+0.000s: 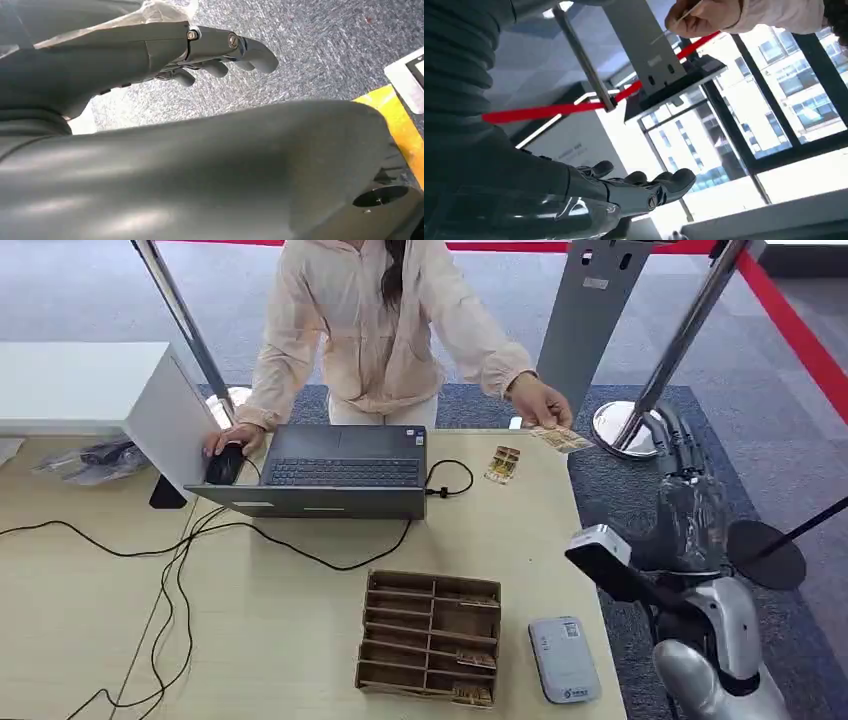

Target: Pass the card to the sensor for recognition and then transmit it.

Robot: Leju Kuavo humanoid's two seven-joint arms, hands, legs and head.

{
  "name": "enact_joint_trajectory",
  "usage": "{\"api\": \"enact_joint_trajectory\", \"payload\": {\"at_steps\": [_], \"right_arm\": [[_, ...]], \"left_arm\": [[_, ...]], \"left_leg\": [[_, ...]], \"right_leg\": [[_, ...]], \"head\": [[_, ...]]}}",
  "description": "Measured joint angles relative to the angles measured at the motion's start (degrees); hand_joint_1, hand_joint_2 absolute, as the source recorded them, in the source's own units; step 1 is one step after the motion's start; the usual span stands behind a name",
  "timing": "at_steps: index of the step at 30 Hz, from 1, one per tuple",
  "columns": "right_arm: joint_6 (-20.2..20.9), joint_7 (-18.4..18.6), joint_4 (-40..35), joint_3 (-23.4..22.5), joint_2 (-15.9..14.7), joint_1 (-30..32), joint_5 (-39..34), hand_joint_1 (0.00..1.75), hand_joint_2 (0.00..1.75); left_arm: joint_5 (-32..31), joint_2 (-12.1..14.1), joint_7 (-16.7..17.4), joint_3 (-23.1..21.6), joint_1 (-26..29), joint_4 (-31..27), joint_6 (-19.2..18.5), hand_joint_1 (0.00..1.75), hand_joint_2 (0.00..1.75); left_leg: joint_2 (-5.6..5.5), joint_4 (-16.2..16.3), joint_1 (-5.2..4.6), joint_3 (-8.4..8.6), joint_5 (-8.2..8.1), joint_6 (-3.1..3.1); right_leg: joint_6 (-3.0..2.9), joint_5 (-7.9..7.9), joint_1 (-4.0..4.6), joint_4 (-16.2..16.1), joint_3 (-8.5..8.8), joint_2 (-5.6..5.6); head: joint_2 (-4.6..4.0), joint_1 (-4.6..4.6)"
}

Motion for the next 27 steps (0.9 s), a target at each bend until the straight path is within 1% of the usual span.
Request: {"api": "enact_joint_trajectory", "payload": {"at_steps": [3,5,8,14,23,27], "right_arm": [[1.51,1.57,-2.49,2.91,-0.7,-1.6,5.33,0.0,1.75],[2.6,2.07,-3.96,4.42,-1.05,-2.4,6.96,0.0,1.75],[3.93,2.34,-5.75,6.51,-1.62,-3.55,8.06,0.0,1.75],[8.21,1.81,-7.52,11.42,-1.97,-6.32,10.0,0.0,1.75],[13.15,0.33,-6.84,21.08,-1.4,-10.25,12.29,0.0,1.75],[14.36,0.11,-5.9,24.85,-0.83,-11.76,12.6,0.0,1.75]], "left_arm": [[0.0,-0.11,0.04,-0.09,-0.03,0.0,0.0,0.0,0.0],[0.02,-0.17,0.15,-0.11,-0.01,0.0,-0.02,0.0,0.0],[0.0,-0.26,0.33,-0.13,-0.03,0.0,-0.04,0.0,0.0],[-0.26,-0.5,0.39,-0.22,-0.05,0.0,-0.17,0.0,0.0],[-1.11,-0.92,0.7,-1.31,-0.22,0.0,-0.63,0.0,0.0],[-1.29,-1.03,0.85,-1.62,-0.28,0.0,-0.77,0.0,0.0]], "left_leg": [[-0.01,0.0,0.0,0.0,0.0,0.0],[0.0,0.0,0.0,0.0,0.0,0.0],[0.0,0.0,0.0,0.0,0.0,0.0],[0.0,0.0,0.0,0.0,0.0,0.0],[-0.01,0.0,0.01,-0.01,0.01,-0.01],[-0.01,0.0,0.01,-0.01,0.01,-0.01]], "right_leg": [[0.0,0.0,0.0,0.0,0.0,0.0],[0.0,0.0,0.0,0.0,0.0,0.0],[0.0,0.0,0.0,0.0,0.01,0.0],[0.0,0.0,0.0,0.0,0.01,0.0],[0.0,0.0,0.0,0.02,0.0,0.0],[0.0,0.0,0.0,0.02,0.0,0.0]], "head": [[0.0,0.0],[0.0,0.0],[0.0,0.0],[0.0,0.0],[0.0,0.0],[0.0,0.0]]}}
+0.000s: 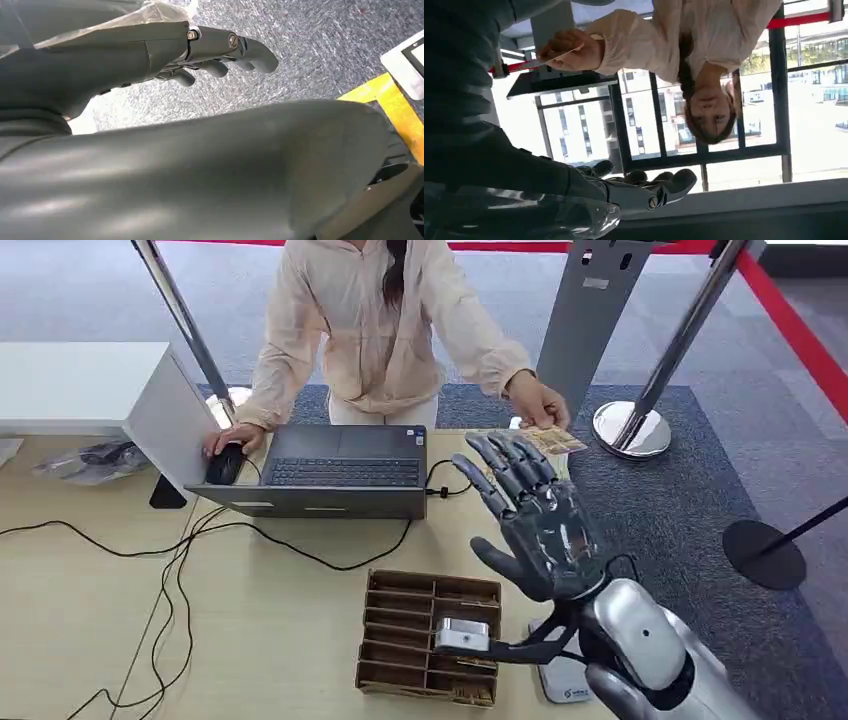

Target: Pass the card to the sensor for recognition and then transmit it.

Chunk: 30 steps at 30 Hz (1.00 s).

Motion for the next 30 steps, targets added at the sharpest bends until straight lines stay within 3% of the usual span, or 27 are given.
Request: {"api": "enact_joint_trajectory", "payload": {"at_steps": [11,30], "right_arm": [[0.28,1.01,3.48,4.33,1.07,-3.99,-1.09,0.0,1.75],[-1.29,4.92,10.69,5.16,1.66,-9.93,-2.95,0.0,1.75]], "left_arm": [[-0.68,-0.13,0.04,-1.27,-0.05,0.0,-0.09,0.0,0.0],[-1.77,-0.17,0.44,-2.82,-0.23,0.0,-0.61,0.0,0.0]], "left_leg": [[0.0,0.0,0.0,0.01,0.0,0.0],[0.0,0.0,0.0,0.01,0.01,-0.01]], "right_leg": [[0.0,0.0,0.0,0.0,0.0,0.0],[0.0,0.0,0.0,0.0,0.0,0.0]], "head": [[0.0,-0.02],[0.0,-0.02]]}}
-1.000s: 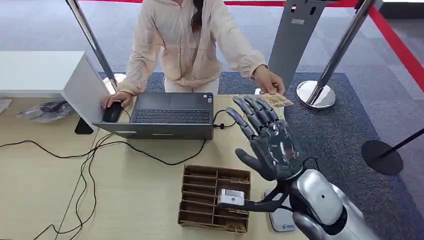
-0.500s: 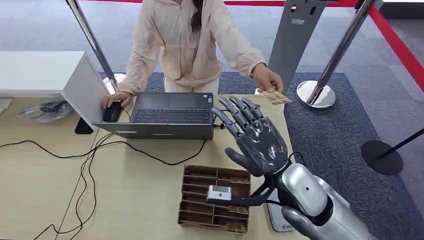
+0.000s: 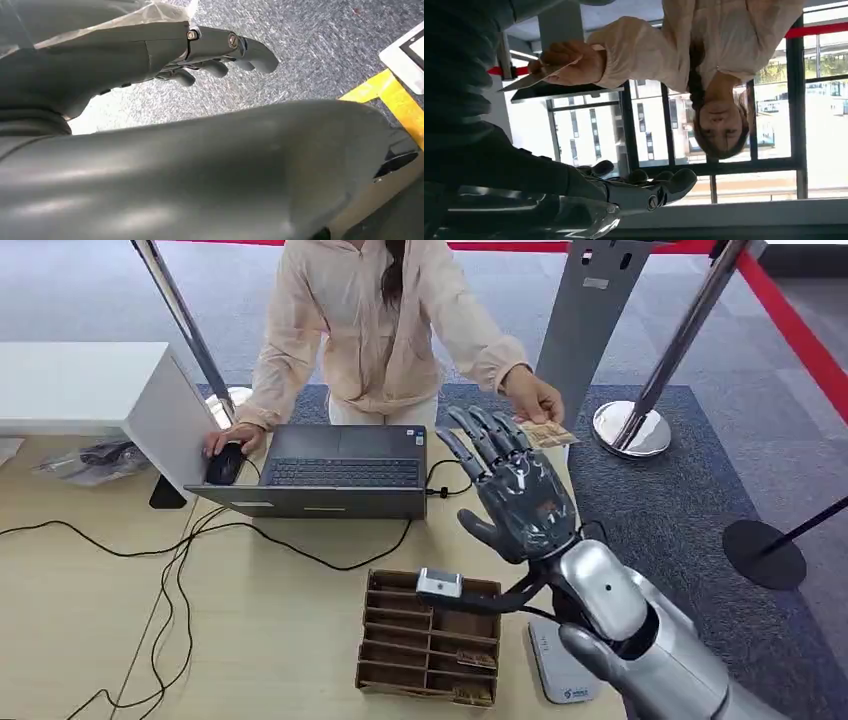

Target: Pass the card to the sensor for recognition and then transmit it.

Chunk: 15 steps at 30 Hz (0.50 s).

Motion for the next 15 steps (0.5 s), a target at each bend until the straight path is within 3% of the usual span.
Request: {"api": "enact_joint_trajectory", "payload": {"at_steps": [15], "right_arm": [[0.79,0.72,3.76,0.72,2.19,-2.89,0.83,0.0,1.75]], "left_arm": [[-0.26,-0.24,0.15,-0.94,-0.38,0.0,-0.11,0.0,0.0]], "left_leg": [[0.0,0.0,0.0,0.0,0.01,-0.01]], "right_leg": [[0.0,0.0,0.0,0.01,0.0,0.0]], "head": [[0.02,0.02]]}}
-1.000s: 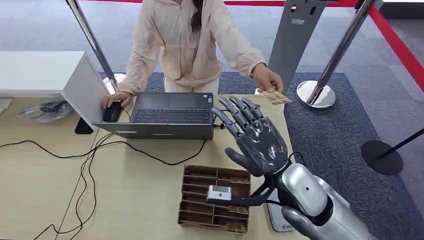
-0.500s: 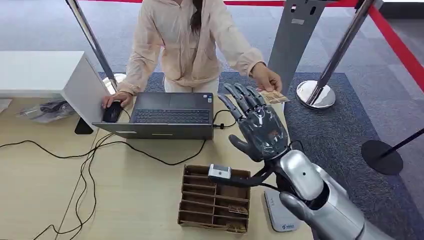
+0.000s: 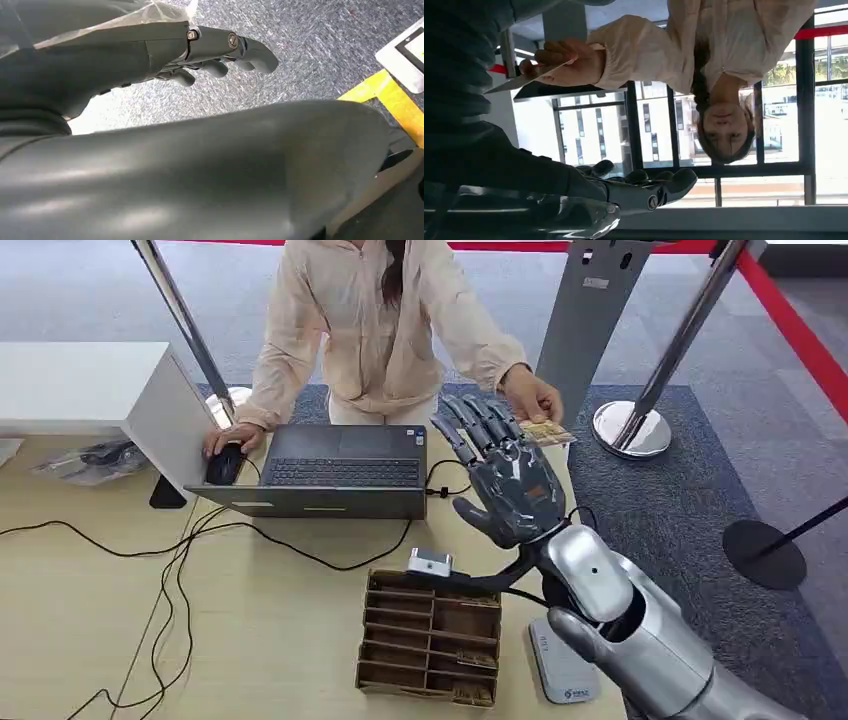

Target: Pass the card to the sensor for recognition and then transmit it.

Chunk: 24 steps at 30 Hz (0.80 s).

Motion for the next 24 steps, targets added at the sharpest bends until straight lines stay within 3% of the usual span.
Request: {"api": "enact_joint_trajectory", "payload": {"at_steps": [14,24], "right_arm": [[1.03,1.55,2.25,1.11,0.87,-1.98,0.81,0.0,1.75],[-0.53,3.5,4.37,1.05,0.83,-3.08,1.36,0.0,1.75]], "left_arm": [[-0.17,-0.24,0.02,-0.46,-0.07,0.0,-0.11,0.0,0.0],[0.02,-0.31,0.07,-0.48,-0.08,0.0,-0.13,0.0,0.0]], "left_leg": [[0.0,0.0,0.0,0.01,0.01,0.0],[0.0,0.01,0.0,0.02,0.0,0.0]], "right_leg": [[0.0,0.0,0.0,0.01,0.0,0.0],[0.0,0.0,0.0,0.0,0.0,0.0]], "head": [[-0.02,0.0],[-0.02,-0.02]]}}
